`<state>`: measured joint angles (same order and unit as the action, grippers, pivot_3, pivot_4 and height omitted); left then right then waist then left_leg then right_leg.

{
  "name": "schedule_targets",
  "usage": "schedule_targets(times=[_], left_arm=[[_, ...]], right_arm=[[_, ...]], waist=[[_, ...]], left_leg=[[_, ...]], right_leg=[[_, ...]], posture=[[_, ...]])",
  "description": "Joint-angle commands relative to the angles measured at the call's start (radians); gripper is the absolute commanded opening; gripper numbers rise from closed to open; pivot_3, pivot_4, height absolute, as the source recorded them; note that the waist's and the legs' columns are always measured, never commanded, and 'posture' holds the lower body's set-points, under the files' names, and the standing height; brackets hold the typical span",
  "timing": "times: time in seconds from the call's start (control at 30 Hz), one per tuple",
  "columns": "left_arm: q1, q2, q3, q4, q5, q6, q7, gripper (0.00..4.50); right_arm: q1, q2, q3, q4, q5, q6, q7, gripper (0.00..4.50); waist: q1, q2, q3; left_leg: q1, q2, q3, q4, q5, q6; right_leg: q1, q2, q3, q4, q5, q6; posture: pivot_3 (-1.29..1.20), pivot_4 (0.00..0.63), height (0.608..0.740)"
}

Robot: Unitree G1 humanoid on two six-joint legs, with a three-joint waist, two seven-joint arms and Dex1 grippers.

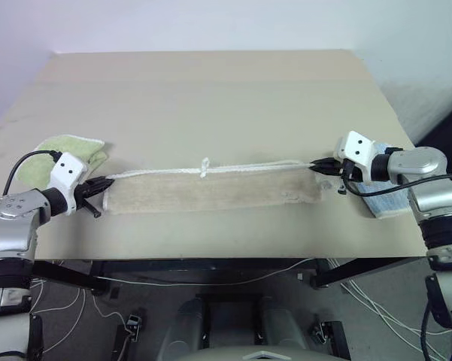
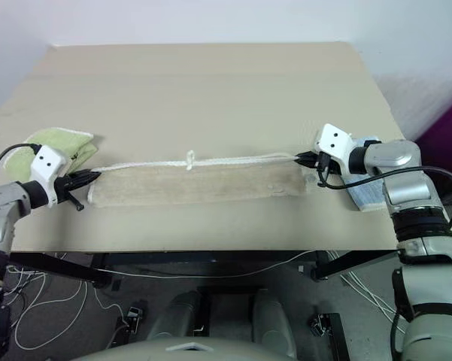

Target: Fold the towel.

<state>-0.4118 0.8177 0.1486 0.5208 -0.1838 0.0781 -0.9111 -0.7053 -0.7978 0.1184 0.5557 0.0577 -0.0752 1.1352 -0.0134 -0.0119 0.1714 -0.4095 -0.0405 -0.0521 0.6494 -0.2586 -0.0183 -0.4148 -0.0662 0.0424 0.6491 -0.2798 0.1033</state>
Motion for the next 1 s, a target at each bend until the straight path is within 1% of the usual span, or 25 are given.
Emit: schedule_targets(times=[0.03, 0.07, 0.13, 0.17, 0.23, 0.4, 0.47, 0.53, 0.57, 0.63, 0.7, 0.8, 0.83, 0.87, 0.93, 1.0], left_arm=[[-0.036, 0.003, -0.004, 0.048, 0.029, -0.027, 0.021, 0.0], [-0.035, 0.002, -0.011, 0.051, 0.033, -0.029, 0.017, 0.0], [-0.028, 0.001, -0.017, 0.056, 0.042, -0.031, 0.019, 0.0], [-0.026, -0.002, -0.008, 0.059, 0.03, -0.019, 0.017, 0.45], [-0.017, -0.003, 0.007, 0.054, 0.015, -0.006, 0.011, 0.95], [0.029, 0.001, 0.032, 0.001, -0.007, 0.016, 0.014, 2.61], [0.052, 0.002, 0.05, -0.026, -0.013, 0.019, 0.033, 3.36], [0.075, 0.005, 0.073, -0.057, -0.015, 0.02, 0.06, 3.89], [0.086, 0.003, 0.097, -0.079, -0.03, 0.026, 0.075, 4.23], [0.101, -0.002, 0.147, -0.112, -0.053, 0.041, 0.118, 4.23], [0.117, -0.006, 0.179, -0.135, -0.054, 0.036, 0.167, 4.23], [0.132, -0.022, 0.213, -0.16, -0.064, 0.026, 0.216, 4.23], [0.136, -0.027, 0.219, -0.169, -0.067, 0.018, 0.225, 4.23], [0.142, -0.034, 0.221, -0.184, -0.07, 0.011, 0.225, 4.23], [0.161, -0.048, 0.212, -0.231, -0.081, -0.001, 0.202, 4.23], [0.18, -0.067, 0.186, -0.292, -0.1, -0.008, 0.161, 4.23]], right_arm=[[-0.05, 0.007, -0.012, 0.074, -0.026, -0.048, -0.025, 0.08], [-0.053, 0.013, -0.013, 0.086, -0.026, -0.054, -0.021, 0.08], [-0.059, 0.022, -0.021, 0.105, -0.028, -0.066, -0.029, 0.47], [-0.065, 0.026, -0.028, 0.115, -0.027, -0.064, -0.039, 0.65], [-0.074, 0.031, -0.039, 0.131, -0.028, -0.068, -0.06, 1.24], [-0.083, 0.025, -0.069, 0.147, -0.024, -0.073, -0.119, 2.95], [-0.071, 0.013, -0.084, 0.126, -0.031, -0.083, -0.153, 3.72], [-0.049, -0.001, -0.113, 0.079, -0.028, -0.076, -0.194, 4.26], [-0.027, -0.009, -0.138, 0.035, -0.008, -0.049, -0.208, 4.5], [0.034, -0.005, -0.209, -0.089, 0.072, 0.05, -0.221, 4.5], [0.111, 0.03, -0.302, -0.262, 0.225, 0.254, -0.244, 4.5], [0.242, 0.071, -0.383, -0.489, 0.41, 0.525, -0.282, 4.5], [0.278, 0.094, -0.414, -0.546, 0.479, 0.622, -0.319, 4.5], [0.304, 0.135, -0.459, -0.594, 0.565, 0.735, -0.387, 4.5], [0.33, 0.228, -0.565, -0.634, 0.744, 0.937, -0.54, 4.5], [0.39, 0.304, -0.638, -0.669, 0.889, 1.083, -0.646, 4.5]], waist=[[0.0, 0.0, 0.0], [-0.001, 0.0, 0.0], [-0.002, 0.0, 0.0], [-0.003, 0.0, 0.0], [-0.003, 0.0, 0.0], [-0.004, 0.0, 0.0], [-0.004, 0.0, 0.0], [-0.003, 0.0, 0.0], [-0.001, 0.0, 0.0], [0.001, 0.0, 0.0], [0.002, 0.0, 0.0], [0.002, 0.0, -0.001], [0.002, -0.001, -0.001], [0.002, -0.001, -0.001], [0.002, -0.001, -0.001], [0.004, -0.001, -0.001]], left_leg=[[0.0, 0.0, 0.0, 0.0, 0.0, 0.0], [0.0, 0.0, 0.0, 0.0, 0.0, 0.0], [0.0, 0.0, 0.0, 0.0, 0.0, 0.0], [0.0, 0.0, 0.0, 0.0, 0.0, 0.0], [0.0, 0.0, 0.0, 0.0, 0.0, 0.0], [0.0, 0.0, 0.0, 0.0, 0.0, 0.0], [0.0, 0.001, 0.0, 0.0, 0.0, 0.0], [0.0, 0.001, 0.0, 0.0, 0.0, 0.0], [0.0, 0.001, 0.0, 0.0, 0.0, 0.0], [0.0, 0.001, 0.0, 0.0, 0.0, 0.0], [0.0, 0.001, -0.001, 0.0, 0.0, 0.0], [0.0, 0.001, -0.002, 0.0, 0.0, 0.0], [0.0, 0.001, -0.002, 0.0, 0.0, 0.0], [0.0, 0.001, -0.002, 0.0, 0.0, 0.0], [0.0, 0.001, -0.002, 0.0, 0.0, 0.0], [0.0, 0.001, -0.002, 0.0, 0.0, 0.0]], right_leg=[[0.0, 0.0, 0.0, 0.0, 0.0, 0.0], [0.0, 0.0, 0.0, 0.0, 0.0, 0.0], [0.0, 0.0, 0.0, 0.0, 0.0, 0.0], [0.0, 0.001, 0.0, 0.001, 0.0, 0.0], [0.0, 0.001, 0.0, 0.001, 0.0, 0.0], [-0.001, 0.0, 0.001, 0.001, 0.0, 0.0], [0.0, 0.0, 0.001, 0.001, 0.0, 0.0], [-0.001, 0.0, 0.001, 0.001, 0.0, 0.0], [-0.001, 0.0, 0.001, 0.001, 0.0, 0.0], [-0.001, 0.0, 0.001, 0.001, 0.0, 0.0], [0.0, -0.001, 0.001, 0.001, 0.0, 0.0], [0.0, -0.002, 0.001, 0.001, 0.0, 0.0], [0.001, -0.002, 0.001, 0.001, 0.0, 0.0], [0.001, -0.002, 0.001, 0.0, 0.0, 0.0], [0.002, -0.002, 0.001, 0.0, 0.0, 0.0], [0.002, -0.003, 0.001, 0.0, 0.0, 0.0]], posture=[[0.0, 0.15, 0.74], [0.0, 0.15, 0.74], [0.0, 0.15, 0.74], [0.0, 0.15, 0.74], [0.0, 0.15, 0.74], [0.0, 0.15, 0.74], [0.0, 0.15, 0.74], [0.0, 0.15, 0.74], [0.0, 0.15, 0.74], [0.0, 0.15, 0.74], [0.0, 0.15, 0.74], [0.0, 0.15, 0.74], [0.0, 0.15, 0.74], [0.0, 0.15, 0.74], [0.0, 0.15, 0.74], [0.0, 0.15, 0.74]])
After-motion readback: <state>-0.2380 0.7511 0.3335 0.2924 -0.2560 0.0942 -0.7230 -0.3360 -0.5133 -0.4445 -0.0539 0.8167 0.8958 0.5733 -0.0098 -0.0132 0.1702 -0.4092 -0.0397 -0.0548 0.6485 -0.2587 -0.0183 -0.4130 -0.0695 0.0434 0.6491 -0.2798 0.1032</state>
